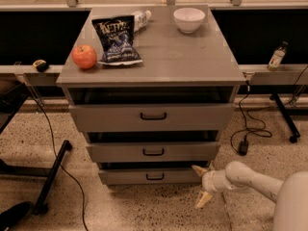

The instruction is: Open bottom drawer

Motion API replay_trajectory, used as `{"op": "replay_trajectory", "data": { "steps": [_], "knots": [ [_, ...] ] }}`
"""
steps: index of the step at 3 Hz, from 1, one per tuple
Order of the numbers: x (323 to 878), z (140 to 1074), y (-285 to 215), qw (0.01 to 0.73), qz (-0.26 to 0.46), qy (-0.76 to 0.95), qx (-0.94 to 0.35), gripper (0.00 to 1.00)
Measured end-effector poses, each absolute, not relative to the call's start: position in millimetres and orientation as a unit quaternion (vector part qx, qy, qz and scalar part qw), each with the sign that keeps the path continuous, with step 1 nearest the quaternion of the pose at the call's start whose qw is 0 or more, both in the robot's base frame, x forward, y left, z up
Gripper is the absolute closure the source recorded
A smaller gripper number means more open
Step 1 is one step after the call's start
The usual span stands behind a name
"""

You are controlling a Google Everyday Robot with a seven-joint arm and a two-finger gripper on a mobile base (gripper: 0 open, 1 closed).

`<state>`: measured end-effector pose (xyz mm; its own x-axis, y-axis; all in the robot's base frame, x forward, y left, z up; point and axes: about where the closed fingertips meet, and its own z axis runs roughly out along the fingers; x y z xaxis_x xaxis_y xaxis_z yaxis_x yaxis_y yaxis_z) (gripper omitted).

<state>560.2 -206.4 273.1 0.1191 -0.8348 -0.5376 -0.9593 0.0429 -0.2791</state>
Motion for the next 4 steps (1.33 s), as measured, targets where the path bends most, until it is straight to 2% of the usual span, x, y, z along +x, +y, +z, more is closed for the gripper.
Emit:
{"op": "replay_trajectory", "data": {
  "steps": [2,4],
  "knots": [
    [570,222,-209,0.299,0.141,0.666,-0.669,0.0],
    [607,201,-189,0.284,0.129,0.664,-0.68,0.0]
  ]
}}
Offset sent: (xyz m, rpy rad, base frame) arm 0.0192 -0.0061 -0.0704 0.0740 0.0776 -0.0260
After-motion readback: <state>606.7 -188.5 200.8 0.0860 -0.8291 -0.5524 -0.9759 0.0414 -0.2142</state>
